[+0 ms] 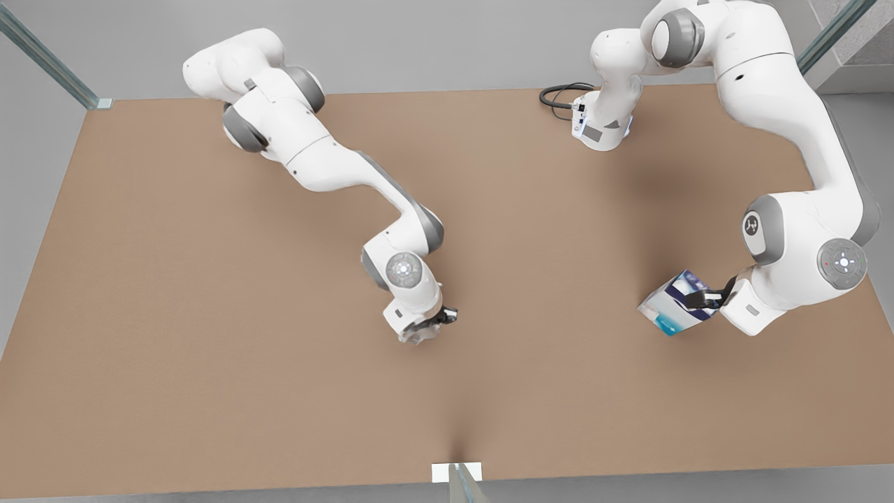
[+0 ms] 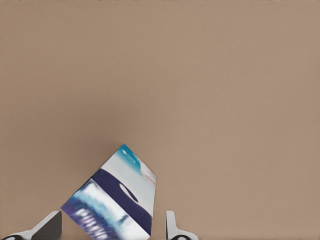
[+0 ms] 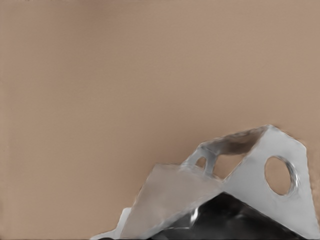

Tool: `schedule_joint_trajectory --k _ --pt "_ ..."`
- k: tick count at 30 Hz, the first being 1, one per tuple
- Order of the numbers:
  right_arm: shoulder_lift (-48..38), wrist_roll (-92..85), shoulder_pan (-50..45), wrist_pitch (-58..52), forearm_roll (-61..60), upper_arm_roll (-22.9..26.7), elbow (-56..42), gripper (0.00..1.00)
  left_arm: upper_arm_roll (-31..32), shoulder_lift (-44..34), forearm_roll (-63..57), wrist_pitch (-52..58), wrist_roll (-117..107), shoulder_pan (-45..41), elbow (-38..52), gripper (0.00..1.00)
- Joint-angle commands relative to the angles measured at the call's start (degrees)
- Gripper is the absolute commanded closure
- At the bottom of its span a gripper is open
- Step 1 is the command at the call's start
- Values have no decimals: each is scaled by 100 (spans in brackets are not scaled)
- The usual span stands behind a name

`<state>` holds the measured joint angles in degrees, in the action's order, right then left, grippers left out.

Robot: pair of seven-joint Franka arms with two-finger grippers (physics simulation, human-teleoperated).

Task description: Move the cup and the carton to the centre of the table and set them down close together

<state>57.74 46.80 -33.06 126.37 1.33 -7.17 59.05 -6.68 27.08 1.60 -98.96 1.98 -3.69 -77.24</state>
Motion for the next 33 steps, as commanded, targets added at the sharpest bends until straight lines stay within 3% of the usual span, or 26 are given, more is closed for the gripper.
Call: schedule_joint_trajectory --k 1,4,5,10,17,21,23,25,28,33 --pt "53 31 -16 -16 34 14 -51 79 0 -1 7 0 -241 0 -2 0" --pt "396 436 -210 151 34 41 -350 79 -281 35 666 -105 -1727 9 -54 0" --pt "396 444 -219 160 34 58 -350 55 -290 52 693 -105 -1982 0 -81 0" --pt "334 462 -219 195 34 93 -306 20 -554 17 711 -105 -2132 -9 -432 0" --pt "-96 480 -421 195 -28 234 -52 14 -589 -246 711 -790 -2580 -9 -1319 0" --pt "-1484 506 -324 169 25 243 1134 0 -589 -458 711 -1002 -2712 -17 -1795 0" --pt "-2178 401 167 116 69 243 1599 0 -589 -519 711 -1037 -2764 -17 -1952 0" --pt "-3435 -267 1072 46 69 208 3014 0 -589 -545 711 -1143 -2835 -26 -2085 0" --pt "-4218 -2270 2251 -1773 69 208 3077 0 -589 -545 711 -1266 -2931 -35 -2243 0" --pt "-4491 -4442 3165 -2301 95 322 3051 0 -580 -405 719 -1318 -2940 -44 -2260 0"
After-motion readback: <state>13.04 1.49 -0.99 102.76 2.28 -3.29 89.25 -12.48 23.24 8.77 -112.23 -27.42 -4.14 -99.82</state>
